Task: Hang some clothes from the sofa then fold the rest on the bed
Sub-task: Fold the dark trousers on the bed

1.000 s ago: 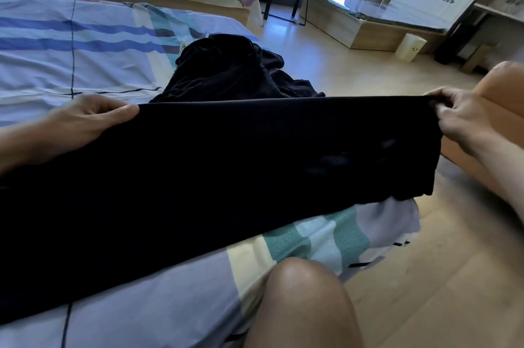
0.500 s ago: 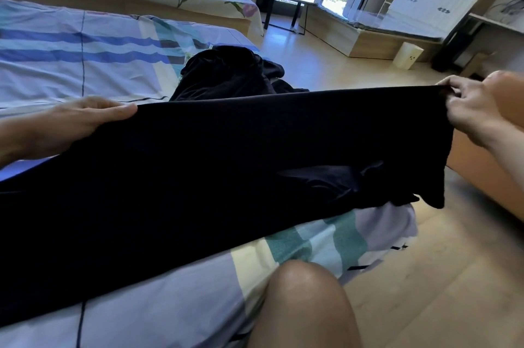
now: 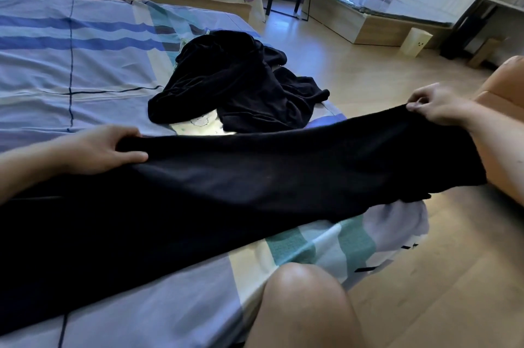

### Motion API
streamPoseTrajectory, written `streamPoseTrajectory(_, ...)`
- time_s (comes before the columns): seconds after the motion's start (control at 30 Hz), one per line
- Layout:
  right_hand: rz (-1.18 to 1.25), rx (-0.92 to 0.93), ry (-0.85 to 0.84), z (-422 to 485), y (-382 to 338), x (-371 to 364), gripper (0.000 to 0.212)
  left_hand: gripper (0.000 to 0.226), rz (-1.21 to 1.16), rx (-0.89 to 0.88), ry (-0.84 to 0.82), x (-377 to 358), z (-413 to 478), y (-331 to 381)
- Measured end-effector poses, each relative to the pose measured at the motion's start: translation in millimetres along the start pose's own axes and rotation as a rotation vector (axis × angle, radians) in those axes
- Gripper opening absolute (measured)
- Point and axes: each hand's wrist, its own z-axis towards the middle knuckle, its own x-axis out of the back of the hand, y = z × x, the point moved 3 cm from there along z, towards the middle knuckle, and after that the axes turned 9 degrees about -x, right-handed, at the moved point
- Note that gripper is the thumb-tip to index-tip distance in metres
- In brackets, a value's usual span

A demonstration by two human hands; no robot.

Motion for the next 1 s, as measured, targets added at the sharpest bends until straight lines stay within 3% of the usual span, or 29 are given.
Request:
streamPoseTrajectory(0.1,-0.065,0.021,0.022,2.3,-14.6,-33.9,0.008,0.045,0.249,0.006,0.078,-20.5,-0.8,4.8)
streamPoseTrajectory(0.23,-0.028,0.056,0.026,-3.7,-20.9,-61.9,0.015,0.049,0.326,-0.198,0.331,-31.6,-5.5,56.6)
streamPoseTrajectory(0.4,-0.093,-0.021,0.027,-12.9,-0.9,-62.2,0.08,0.052,0.292,-0.495,0.109,-78.4,-12.2,123.3)
streamPoseTrajectory(0.5,0.043,-0.227,0.023,-20.2,38.1,-52.9,0.098,0.065,0.287,-0.501,0.009,-111.0,-9.9,127.1)
streamPoseTrajectory(0.57,0.17,-0.401,-0.076,-29.7,65.0,-52.1,0.109,0.067,0.262,-0.48,0.027,-123.4,-6.3,123.3)
streamPoseTrajectory(0.63,0.253,-0.515,-0.246,-43.8,82.3,-57.9,0.112,0.061,0.264,-0.477,0.08,-129.4,-4.1,120.7)
streamPoseTrajectory(0.7,0.354,-0.554,-0.426,-59.4,89.7,-68.9,0.101,0.058,0.28,-0.483,0.11,-133.4,-3.4,118.5)
streamPoseTrajectory(0.8,0.47,-0.613,-0.56,-79.9,94.9,-83.8,0.092,0.057,0.29,-0.491,0.116,-135.4,-3.7,117.5)
streamPoseTrajectory(0.9,0.603,-0.659,-0.534,-86.3,99.1,-93.5,0.114,0.056,0.297,-0.49,0.116,-133.7,-4.9,119.3)
streamPoseTrajectory(1.0,0.781,-0.538,-0.353,-79.0,96.3,-94.8,0.11,0.055,0.293,-0.492,0.123,-133.8,-7.4,121.0)
